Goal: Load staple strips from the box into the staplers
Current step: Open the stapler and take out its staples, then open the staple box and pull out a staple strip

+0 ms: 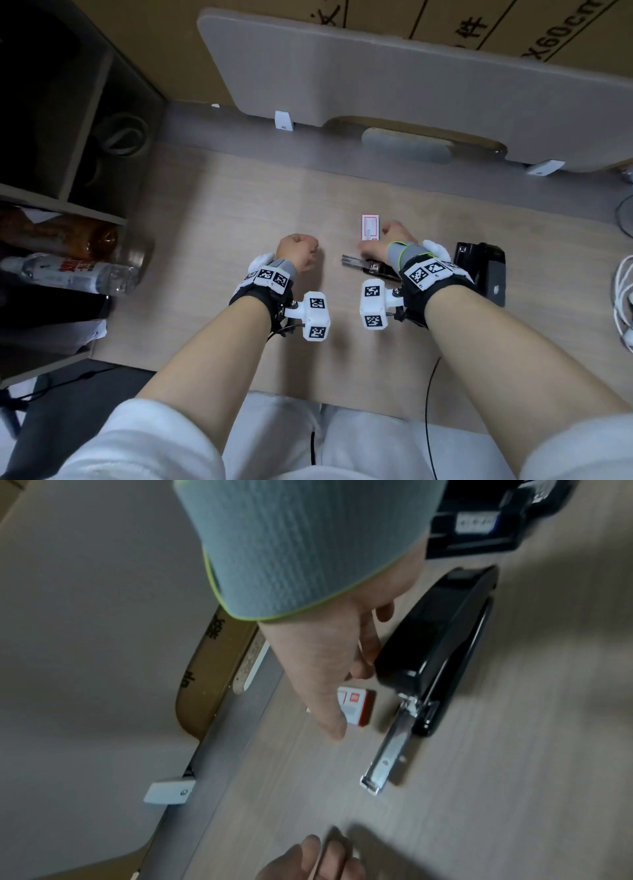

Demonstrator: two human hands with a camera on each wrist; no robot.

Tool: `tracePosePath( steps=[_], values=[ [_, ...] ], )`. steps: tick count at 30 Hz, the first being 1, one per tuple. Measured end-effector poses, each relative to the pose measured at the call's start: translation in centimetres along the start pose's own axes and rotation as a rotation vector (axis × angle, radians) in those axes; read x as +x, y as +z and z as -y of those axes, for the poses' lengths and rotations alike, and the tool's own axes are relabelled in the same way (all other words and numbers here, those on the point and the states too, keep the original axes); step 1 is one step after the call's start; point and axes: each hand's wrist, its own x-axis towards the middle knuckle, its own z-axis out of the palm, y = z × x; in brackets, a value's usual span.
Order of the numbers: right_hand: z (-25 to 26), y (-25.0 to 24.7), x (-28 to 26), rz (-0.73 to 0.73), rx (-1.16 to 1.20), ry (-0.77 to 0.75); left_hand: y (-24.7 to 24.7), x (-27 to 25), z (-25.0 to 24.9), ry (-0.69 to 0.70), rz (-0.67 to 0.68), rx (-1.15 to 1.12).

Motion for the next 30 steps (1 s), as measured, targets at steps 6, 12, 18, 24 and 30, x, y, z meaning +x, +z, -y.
tracePosePath(
  steps=[6,12,18,24,30],
  values=[
    [3.3,3.7,2.4,-0.173,0.015,0.102,-1.1,1.3,-0.3,0.043,0.146,0.105],
    [4.3,4.2,2.7,-0.163,-0.095,0.160,-1.5,3.0,0.9,-0.027,0.167,0.103],
    [4.6,3.2,1.1,0.084,0.033,-0.049,-1.5,0.5,-1.5,-0.047,0.159,0.075],
    [4.7,4.0,-0.4,0.232,0.215,-0.222,-1.7,-1.5,-0.9,-0.142,0.288,-0.232],
    [3.9,3.6,-1.7,0.199,0.318,-0.263,-1.6,-3.2,-0.9,-0.039,0.358,-0.361]
  ],
)
